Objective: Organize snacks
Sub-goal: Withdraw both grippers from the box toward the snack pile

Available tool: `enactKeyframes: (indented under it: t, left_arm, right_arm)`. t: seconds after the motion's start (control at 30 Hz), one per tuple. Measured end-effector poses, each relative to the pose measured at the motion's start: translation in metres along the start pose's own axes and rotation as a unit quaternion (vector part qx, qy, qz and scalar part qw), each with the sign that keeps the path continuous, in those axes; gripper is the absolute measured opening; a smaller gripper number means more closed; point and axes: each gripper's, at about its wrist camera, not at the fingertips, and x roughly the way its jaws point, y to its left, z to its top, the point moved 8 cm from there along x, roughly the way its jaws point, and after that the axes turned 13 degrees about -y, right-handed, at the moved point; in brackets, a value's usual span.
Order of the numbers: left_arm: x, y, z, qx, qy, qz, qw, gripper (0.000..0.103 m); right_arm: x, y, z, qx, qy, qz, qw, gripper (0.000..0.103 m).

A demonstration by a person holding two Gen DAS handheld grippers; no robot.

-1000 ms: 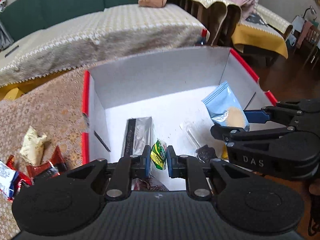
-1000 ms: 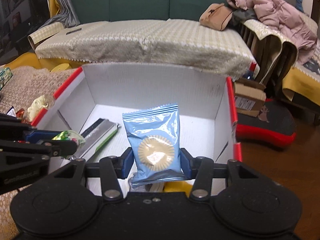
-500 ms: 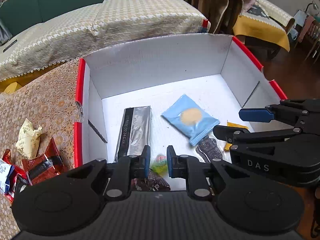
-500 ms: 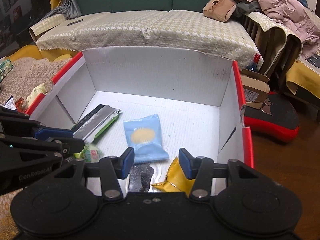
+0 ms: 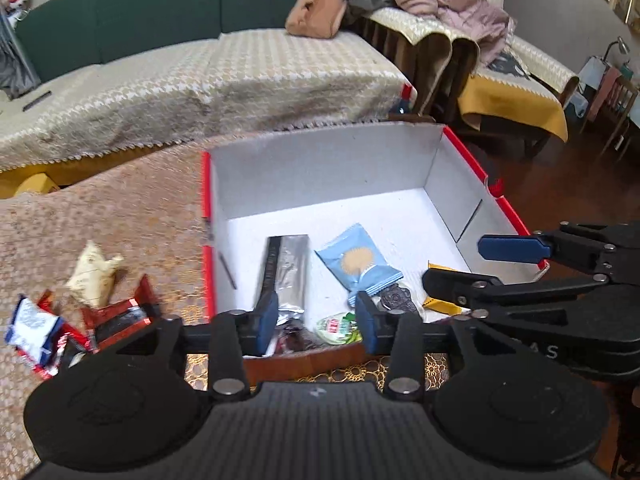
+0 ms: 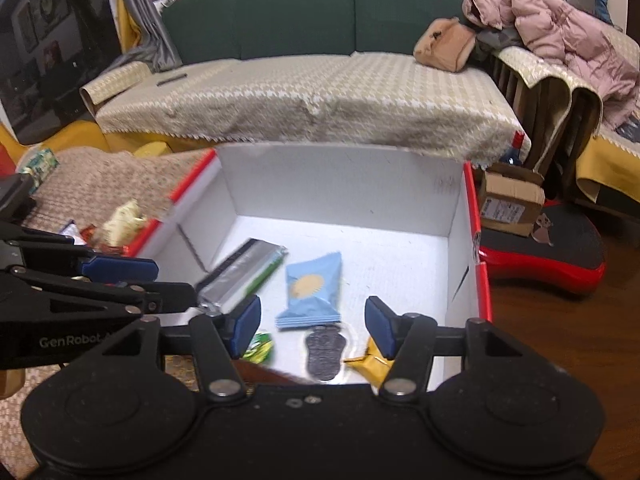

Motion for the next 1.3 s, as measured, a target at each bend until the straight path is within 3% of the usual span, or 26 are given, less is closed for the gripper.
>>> enactKeyframes:
  t: [0.23,0.3,0.37,0.43,0.8,1.07,1.2,1.3]
  left_arm:
    - [-0.042,0.015,0.0,-0.011,-0.029,0.011,0.9995,0.059]
    - [-0.053,0.019,-0.001,-0.013,-0.035,0.017,0.9991,0.059]
    - [-0.063,0.026,-0.003,-0.018,-0.042,0.022,0.9987,0.06]
    - [-0.072,0.031,-0.004,-0.024,-0.049,0.024,0.9982,0.063]
    - [-0.122,0.07,-0.029,-0.039,-0.085,0.054,0.9942,0.083]
    - [-0.144,0.118,-0.05,-0.067,-0.099,0.078,0.9898,0.089]
    - [-0.145,0.15,-0.057,-0.082,-0.097,0.099,0.9869,0.09]
    - [-0.14,0.177,-0.059,-0.102,-0.09,0.122,0.9832,0.09]
  right_arm:
    - [-0.033,0.022,0.007,-0.003,-0.023,0.016,1.0,0.06]
    - [-0.04,0.03,0.007,-0.004,-0.027,0.02,0.999,0.068]
    - [-0.049,0.037,0.009,-0.006,-0.038,0.02,0.999,0.088]
    - [-0.056,0.045,0.009,-0.005,-0.041,0.029,0.999,0.091]
    - [-0.076,0.101,0.006,-0.014,-0.049,0.07,0.996,0.101]
    - [-0.074,0.15,-0.006,-0.042,-0.046,0.109,0.992,0.102]
    - [-0.073,0.179,-0.007,-0.098,-0.068,0.124,0.985,0.102]
    - [-0.061,0.196,-0.009,-0.115,-0.058,0.133,0.983,0.102]
